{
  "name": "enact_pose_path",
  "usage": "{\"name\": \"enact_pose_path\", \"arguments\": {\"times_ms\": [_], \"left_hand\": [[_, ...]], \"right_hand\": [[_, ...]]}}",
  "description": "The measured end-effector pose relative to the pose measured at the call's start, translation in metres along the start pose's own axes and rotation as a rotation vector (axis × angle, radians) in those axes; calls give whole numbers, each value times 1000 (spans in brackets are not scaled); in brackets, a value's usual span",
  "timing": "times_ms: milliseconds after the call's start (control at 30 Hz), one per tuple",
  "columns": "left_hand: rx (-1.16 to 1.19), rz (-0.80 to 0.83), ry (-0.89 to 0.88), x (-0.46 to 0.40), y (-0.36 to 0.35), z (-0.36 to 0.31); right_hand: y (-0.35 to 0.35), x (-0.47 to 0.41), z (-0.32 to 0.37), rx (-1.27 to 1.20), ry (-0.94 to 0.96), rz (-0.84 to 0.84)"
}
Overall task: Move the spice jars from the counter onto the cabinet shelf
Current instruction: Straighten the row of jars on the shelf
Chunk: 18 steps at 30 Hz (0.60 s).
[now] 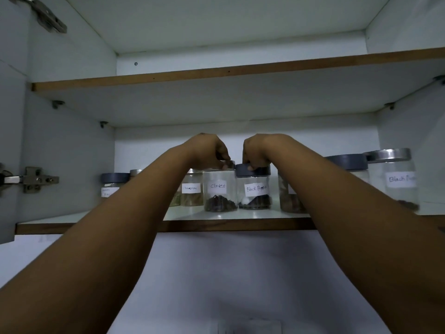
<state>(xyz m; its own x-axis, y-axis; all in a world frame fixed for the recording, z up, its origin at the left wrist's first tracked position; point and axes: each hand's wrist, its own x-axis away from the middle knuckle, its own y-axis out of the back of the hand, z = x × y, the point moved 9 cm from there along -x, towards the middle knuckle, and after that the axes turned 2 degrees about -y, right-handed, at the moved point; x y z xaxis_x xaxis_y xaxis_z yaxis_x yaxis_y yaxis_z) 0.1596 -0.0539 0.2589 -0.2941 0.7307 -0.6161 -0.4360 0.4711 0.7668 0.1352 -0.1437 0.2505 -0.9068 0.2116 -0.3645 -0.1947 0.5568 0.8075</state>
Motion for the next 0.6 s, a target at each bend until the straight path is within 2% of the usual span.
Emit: {"name": "enact_pose_path", "arguments": {"times_ms": [200, 433, 600], "left_hand": [[22, -3, 22, -23, -27, 19], [12, 83, 92, -59, -62, 51], [38, -1, 70, -68, -76, 68]], "right_hand": [[-18, -33, -2, 37, -45, 26], [-37, -67, 0, 37, -67, 61], [-45, -82, 2, 5, -121, 48]]}}
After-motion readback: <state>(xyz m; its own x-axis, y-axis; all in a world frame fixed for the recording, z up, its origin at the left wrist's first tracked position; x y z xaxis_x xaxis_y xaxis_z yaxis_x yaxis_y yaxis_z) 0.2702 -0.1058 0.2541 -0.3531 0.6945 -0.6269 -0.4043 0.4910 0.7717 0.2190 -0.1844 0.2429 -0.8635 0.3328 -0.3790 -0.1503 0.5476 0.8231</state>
